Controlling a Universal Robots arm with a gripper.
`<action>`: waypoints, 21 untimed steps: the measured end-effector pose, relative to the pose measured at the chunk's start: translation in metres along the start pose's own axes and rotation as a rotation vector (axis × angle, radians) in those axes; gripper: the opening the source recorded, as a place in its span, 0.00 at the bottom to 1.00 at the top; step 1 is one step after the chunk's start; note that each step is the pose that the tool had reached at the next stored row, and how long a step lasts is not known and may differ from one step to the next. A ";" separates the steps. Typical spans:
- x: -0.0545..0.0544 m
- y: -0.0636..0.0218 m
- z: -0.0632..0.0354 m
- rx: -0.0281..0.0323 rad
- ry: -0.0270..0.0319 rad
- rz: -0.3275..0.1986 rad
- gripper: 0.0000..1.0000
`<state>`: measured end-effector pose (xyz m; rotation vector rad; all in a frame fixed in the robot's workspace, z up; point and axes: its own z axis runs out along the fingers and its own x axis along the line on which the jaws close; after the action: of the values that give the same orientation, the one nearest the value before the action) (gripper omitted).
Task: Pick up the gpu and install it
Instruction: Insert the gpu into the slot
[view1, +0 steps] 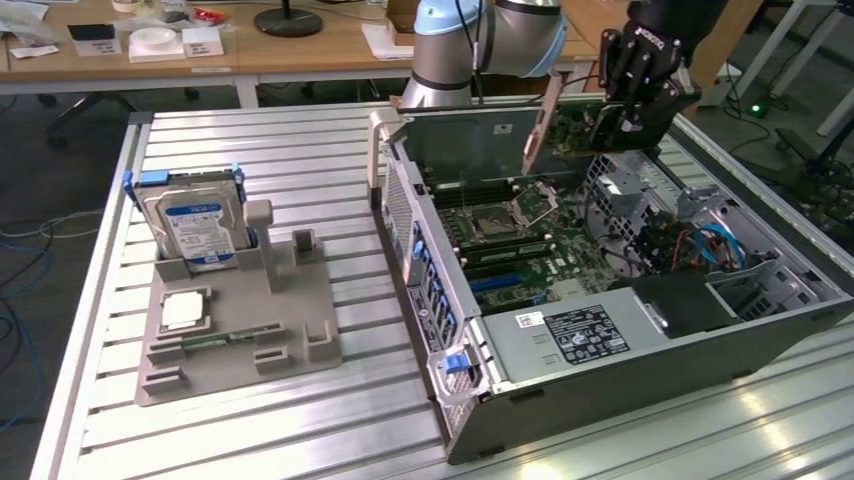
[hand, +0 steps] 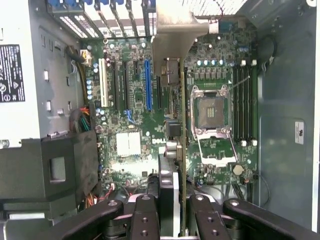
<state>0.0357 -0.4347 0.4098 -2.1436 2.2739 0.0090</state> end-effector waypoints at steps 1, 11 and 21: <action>0.000 0.0033 0.0004 0.0000 0.0002 0.000 0.28; 0.001 0.0125 0.0134 -0.0001 0.0002 0.000 0.28; 0.002 0.0199 0.0210 -0.0025 -0.0010 -0.038 0.28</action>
<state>0.0159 -0.4348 0.3886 -2.1866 2.2338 0.0124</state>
